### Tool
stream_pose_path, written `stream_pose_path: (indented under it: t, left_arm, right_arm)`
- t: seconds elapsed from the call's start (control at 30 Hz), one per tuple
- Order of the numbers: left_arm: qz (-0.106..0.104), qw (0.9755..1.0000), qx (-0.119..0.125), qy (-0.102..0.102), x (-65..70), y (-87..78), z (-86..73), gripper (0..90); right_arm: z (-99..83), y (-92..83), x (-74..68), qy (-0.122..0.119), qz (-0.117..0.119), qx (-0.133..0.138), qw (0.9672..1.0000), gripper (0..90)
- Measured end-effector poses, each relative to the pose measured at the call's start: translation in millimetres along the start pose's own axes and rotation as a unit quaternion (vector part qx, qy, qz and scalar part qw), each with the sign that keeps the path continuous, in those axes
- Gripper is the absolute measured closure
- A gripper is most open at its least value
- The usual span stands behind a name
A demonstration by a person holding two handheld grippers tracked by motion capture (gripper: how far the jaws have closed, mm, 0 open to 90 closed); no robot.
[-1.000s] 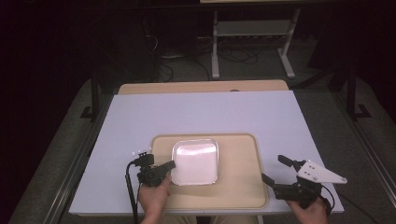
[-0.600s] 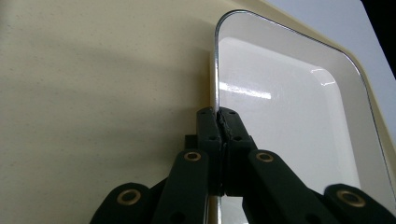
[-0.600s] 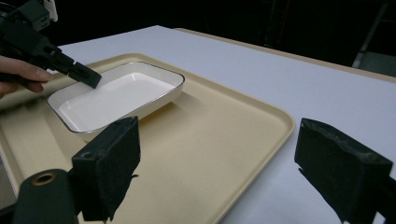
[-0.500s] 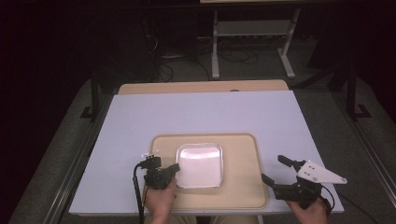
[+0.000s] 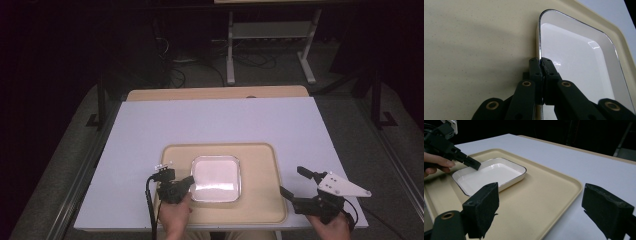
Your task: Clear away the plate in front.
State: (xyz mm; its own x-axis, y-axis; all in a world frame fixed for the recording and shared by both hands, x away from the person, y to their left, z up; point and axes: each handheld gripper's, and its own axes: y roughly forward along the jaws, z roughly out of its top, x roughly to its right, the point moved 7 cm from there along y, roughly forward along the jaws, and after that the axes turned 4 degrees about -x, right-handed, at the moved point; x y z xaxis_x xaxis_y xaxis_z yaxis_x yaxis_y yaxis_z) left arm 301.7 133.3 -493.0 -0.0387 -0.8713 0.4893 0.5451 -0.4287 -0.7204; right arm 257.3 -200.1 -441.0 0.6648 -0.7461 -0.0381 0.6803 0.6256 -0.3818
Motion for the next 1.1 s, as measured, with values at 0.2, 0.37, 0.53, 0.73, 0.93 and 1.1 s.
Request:
stream_pose_path:
  t: [0.2,0.37,0.53,0.73,0.93,1.1]
  left_arm:
    - [-0.001,1.0,0.005,-0.006,0.9,-0.3,-0.8,86.8]
    - [0.007,0.9999,0.014,-0.004,0.4,-1.8,-1.9,87.0]
    - [0.006,0.9998,0.016,-0.008,-0.1,-2.3,-2.4,86.9]
    - [0.008,0.9997,0.02,-0.011,-1.4,-2.6,-1.8,86.9]
    - [0.005,0.9997,0.021,-0.008,-2.0,-3.0,-2.3,86.0]
    - [0.005,0.9996,0.026,0.006,-2.6,-5.9,-0.2,79.9]
  right_arm:
    - [-0.1,0.4,-0.2,0.0,0.0,-0.001,1.0,13.4]
    - [-0.1,0.3,-0.3,0.0,0.0,-0.001,1.0,13.4]
    - [-0.1,0.8,-1.0,0.0,0.002,-0.002,1.0,13.4]
    - [-0.2,1.0,-1.0,0.001,0.002,-0.003,1.0,13.4]
    - [-0.1,1.0,-1.2,0.0,0.003,-0.002,1.0,13.4]
    - [0.1,0.9,-1.3,-0.001,0.003,-0.002,1.0,13.4]
